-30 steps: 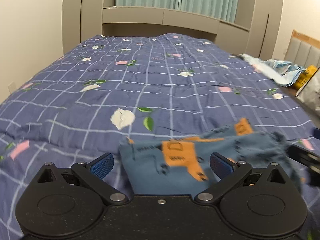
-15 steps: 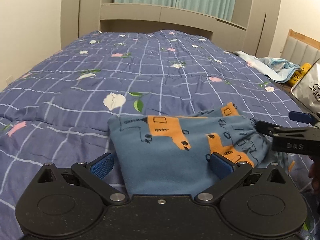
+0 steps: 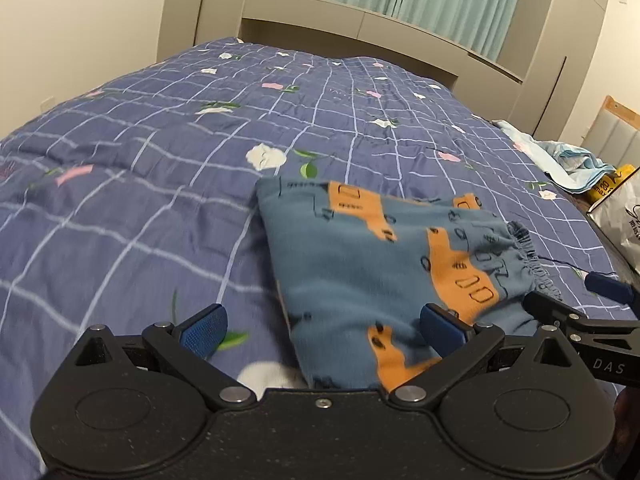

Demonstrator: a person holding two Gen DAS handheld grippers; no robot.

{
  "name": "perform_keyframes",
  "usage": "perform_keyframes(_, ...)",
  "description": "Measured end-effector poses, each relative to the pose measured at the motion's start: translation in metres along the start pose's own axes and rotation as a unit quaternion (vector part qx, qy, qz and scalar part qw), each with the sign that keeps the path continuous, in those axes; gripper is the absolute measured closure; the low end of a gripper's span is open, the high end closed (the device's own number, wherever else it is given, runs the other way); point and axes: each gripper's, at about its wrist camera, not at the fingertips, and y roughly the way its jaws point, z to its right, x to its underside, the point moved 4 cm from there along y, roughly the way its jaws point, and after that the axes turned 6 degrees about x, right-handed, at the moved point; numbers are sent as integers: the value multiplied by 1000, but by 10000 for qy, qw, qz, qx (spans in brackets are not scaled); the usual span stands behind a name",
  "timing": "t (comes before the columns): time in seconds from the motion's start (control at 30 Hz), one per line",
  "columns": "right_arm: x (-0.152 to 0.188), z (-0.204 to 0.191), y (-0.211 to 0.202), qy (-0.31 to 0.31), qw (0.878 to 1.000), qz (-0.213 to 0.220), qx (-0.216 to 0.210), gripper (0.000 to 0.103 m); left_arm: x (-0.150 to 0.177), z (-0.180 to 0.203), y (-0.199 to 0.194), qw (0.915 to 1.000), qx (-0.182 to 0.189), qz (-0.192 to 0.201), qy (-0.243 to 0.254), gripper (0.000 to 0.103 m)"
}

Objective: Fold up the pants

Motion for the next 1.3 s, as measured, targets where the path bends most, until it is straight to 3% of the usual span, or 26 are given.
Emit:
perform_keyframes(0.27, -1, -2, -7, -1, 10000, 18, 72, 0, 10, 1, -11, 10000, -1, -13, 6, 1)
perform_keyframes(0.5, -35, -9, 9, -164, 9995, 212, -173, 0, 17, -1, -19, 10000, 10, -7, -35, 1)
perform_keyframes(0.63, -49, -18, 38, -298, 9992, -3, -259, 0, 18, -2, -21, 10000, 22, 5, -47, 1)
perform_keyframes(0.9, -47, -21, 73, -337, 9988, -315, -133, 0, 20, -2, -20, 10000, 39, 36, 6, 1)
perform_keyframes(1.0, -45, -17, 66, -227, 9993, -251, -148, 0, 19, -3, -22, 9999, 70, 52, -66, 1)
perform_keyframes(1.17, -37, -6, 41, -45, 9997, -140, -203, 0, 12, -11, -34, 9956, 418, 271, -798, 1)
perform_keyframes(1.3, -22, 3, 23, 214, 9987, -245, -386, 0, 14, -8, -31, 9959, 382, 119, -809, 1)
